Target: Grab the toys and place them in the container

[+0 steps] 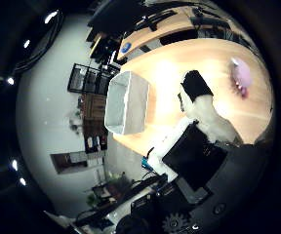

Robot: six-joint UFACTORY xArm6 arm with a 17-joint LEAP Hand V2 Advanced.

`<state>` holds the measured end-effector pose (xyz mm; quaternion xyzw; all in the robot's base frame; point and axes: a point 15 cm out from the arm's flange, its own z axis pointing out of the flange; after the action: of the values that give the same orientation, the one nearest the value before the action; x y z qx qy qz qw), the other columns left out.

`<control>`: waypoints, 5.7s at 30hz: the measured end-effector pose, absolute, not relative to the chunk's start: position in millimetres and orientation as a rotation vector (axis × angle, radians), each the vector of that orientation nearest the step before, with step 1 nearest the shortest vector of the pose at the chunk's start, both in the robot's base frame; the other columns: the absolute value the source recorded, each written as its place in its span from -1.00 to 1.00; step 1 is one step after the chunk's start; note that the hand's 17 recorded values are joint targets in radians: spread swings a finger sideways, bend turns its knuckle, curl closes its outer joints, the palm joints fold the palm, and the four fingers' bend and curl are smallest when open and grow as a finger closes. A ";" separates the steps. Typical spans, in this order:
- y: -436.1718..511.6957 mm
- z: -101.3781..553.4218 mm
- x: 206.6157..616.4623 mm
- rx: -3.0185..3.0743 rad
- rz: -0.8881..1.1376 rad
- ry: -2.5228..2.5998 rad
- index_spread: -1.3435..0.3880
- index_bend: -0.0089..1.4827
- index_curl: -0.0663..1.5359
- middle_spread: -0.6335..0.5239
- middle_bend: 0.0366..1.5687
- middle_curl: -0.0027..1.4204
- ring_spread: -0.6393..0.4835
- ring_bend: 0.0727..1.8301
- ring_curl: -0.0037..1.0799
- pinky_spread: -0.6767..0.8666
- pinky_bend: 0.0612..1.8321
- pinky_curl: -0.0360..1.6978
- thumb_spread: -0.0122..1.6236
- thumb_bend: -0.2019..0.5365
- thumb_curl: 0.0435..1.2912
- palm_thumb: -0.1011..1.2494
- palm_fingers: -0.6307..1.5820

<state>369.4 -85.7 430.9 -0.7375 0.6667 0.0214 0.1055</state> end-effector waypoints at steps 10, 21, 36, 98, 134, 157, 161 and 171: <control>-115.1 390.9 395.6 -2.135 0.133 2.028 -0.12 -0.71 -0.44 -0.49 -0.81 -0.60 -0.43 -0.27 -0.66 -0.04 -0.34 -0.96 0.30 -0.52 -0.32 0.12 0.02; -164.0 364.6 424.7 -2.105 0.139 2.113 -0.11 -0.72 -0.43 -0.49 -0.80 -0.60 -0.44 -0.28 -0.66 -0.04 -0.36 -0.96 0.26 -0.52 -0.31 0.12 0.01; -198.6 314.3 448.4 -2.099 0.233 2.173 -0.11 -0.72 -0.42 -0.49 -0.81 -0.61 -0.46 -0.30 -0.67 -0.01 -0.36 -0.96 0.25 -0.52 -0.32 0.14 -0.01; -257.9 178.3 564.3 -1.966 0.085 2.220 -0.14 -0.48 -0.29 -0.76 -0.22 -0.27 -0.50 0.15 -0.26 -0.81 0.23 -0.73 0.18 -0.35 -0.12 0.58 0.78; -163.8 409.2 528.6 -1.955 -0.023 1.865 -0.08 -0.23 0.23 -0.58 0.10 0.12 -0.36 0.40 0.03 -0.73 0.40 -0.46 0.20 -0.48 0.20 0.67 0.60; -194.3 331.8 516.2 -1.989 0.166 2.018 -0.17 -0.50 -0.18 -0.48 -0.60 -0.33 -0.29 -0.09 -0.37 0.01 -0.01 -0.68 0.21 -0.54 -0.15 -0.08 -0.15; -217.5 317.9 517.4 -1.996 0.125 2.068 -0.16 -0.50 -0.22 -0.46 -0.63 -0.37 -0.28 -0.12 -0.40 0.10 -0.07 -0.72 0.22 -0.53 -0.18 -0.08 -0.14; -269.4 297.8 517.7 -1.907 0.051 2.151 -0.16 -0.51 -0.30 -0.47 -0.69 -0.44 -0.31 -0.15 -0.47 0.21 -0.18 -0.81 0.21 -0.52 -0.23 -0.05 -0.06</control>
<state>517.7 -269.4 297.8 -0.6573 0.7416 0.0175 0.1329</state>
